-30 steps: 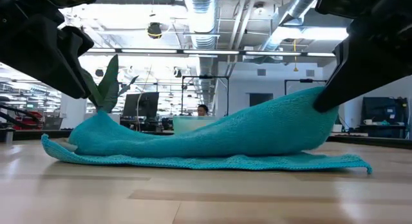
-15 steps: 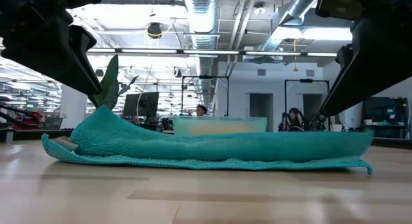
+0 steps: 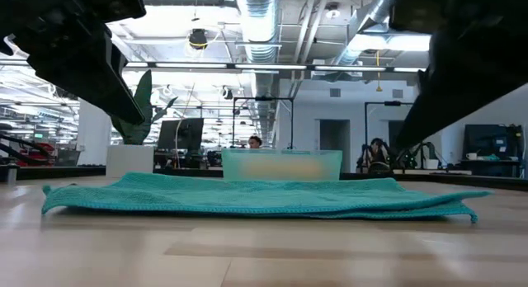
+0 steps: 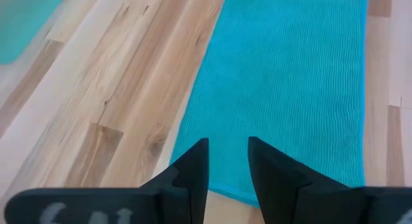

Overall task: Roll microfiber towels into tight, uniform cylinder then place into a basket
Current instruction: Roll the blue microfiber cloth

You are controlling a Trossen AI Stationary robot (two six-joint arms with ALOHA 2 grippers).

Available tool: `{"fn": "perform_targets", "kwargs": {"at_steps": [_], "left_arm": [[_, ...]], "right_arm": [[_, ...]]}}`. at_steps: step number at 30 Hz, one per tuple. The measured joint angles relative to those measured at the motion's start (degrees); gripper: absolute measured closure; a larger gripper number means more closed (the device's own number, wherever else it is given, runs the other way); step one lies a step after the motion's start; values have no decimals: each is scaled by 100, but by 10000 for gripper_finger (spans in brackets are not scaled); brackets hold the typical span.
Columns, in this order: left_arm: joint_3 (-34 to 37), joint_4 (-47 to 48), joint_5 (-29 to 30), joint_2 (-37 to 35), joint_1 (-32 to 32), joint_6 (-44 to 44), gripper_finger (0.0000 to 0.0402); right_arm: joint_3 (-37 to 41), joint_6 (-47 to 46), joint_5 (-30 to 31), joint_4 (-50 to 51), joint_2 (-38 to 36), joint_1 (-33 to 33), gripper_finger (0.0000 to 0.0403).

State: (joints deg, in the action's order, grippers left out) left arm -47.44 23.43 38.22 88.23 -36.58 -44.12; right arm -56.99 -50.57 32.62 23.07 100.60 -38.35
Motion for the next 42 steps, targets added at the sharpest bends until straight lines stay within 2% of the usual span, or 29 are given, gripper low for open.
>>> {"fn": "perform_targets", "kwargs": {"at_steps": [8,15,25,34,42], "left_arm": [[0,-27,-27,0,0,-2,301],[0,-28,-29,0,0,-2,301],[0,-50,105,0,0,4,301],[0,-106,112,0,0,3,301],[0,-109,113,0,0,31,301]], "right_arm": [[0,-118,187,-67,0,253,194],[-2,-619,-827,-333,0,398,207],[-7,-1501,-1372,-454,124,308,235],[-77,-1400,-2292,-615,735,657,262],[-83,-1410,-2406,-419,754,959,296]]}}
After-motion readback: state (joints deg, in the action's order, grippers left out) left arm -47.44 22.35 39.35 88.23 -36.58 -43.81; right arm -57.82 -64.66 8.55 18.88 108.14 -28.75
